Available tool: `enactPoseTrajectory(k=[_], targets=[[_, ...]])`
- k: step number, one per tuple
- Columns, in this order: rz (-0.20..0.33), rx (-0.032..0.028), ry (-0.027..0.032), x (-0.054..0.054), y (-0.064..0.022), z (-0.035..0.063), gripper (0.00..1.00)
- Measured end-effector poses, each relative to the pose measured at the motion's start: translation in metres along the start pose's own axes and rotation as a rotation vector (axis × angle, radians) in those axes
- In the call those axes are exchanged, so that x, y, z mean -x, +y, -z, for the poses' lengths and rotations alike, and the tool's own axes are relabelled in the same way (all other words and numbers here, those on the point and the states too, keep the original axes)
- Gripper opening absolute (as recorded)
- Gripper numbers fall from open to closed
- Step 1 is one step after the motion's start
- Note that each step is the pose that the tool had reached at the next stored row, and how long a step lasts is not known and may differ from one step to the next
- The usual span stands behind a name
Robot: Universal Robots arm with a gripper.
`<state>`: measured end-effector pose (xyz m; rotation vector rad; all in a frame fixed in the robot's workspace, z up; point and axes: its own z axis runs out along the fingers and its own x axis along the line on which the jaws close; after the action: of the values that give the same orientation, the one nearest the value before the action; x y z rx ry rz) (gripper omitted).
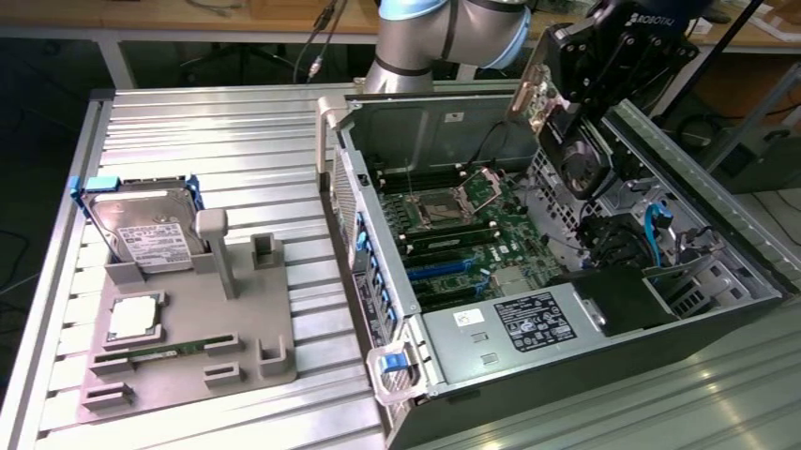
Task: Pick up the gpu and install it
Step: 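Pick up the gpu and move the gpu toward the slot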
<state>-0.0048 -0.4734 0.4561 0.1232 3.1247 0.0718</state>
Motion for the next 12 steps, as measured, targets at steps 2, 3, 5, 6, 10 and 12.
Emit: enactPoseTrajectory(k=[2,3,5,6,10,12], targets=[[0.000,0.0001,0.0000,0.003,0.0002,-0.0001,0.27],[0.000,0.0001,0.0000,0.005,0.0004,-0.0001,0.27],[0.000,0.0003,0.0000,0.008,0.0006,-0.0002,0.27],[0.000,0.0002,0.0000,0.009,0.0007,-0.0002,0.27],[0.000,0.0003,0.0000,0.014,0.0012,-0.0002,0.27],[0.000,0.0003,0.0000,0.017,0.0014,-0.0002,0.27]])
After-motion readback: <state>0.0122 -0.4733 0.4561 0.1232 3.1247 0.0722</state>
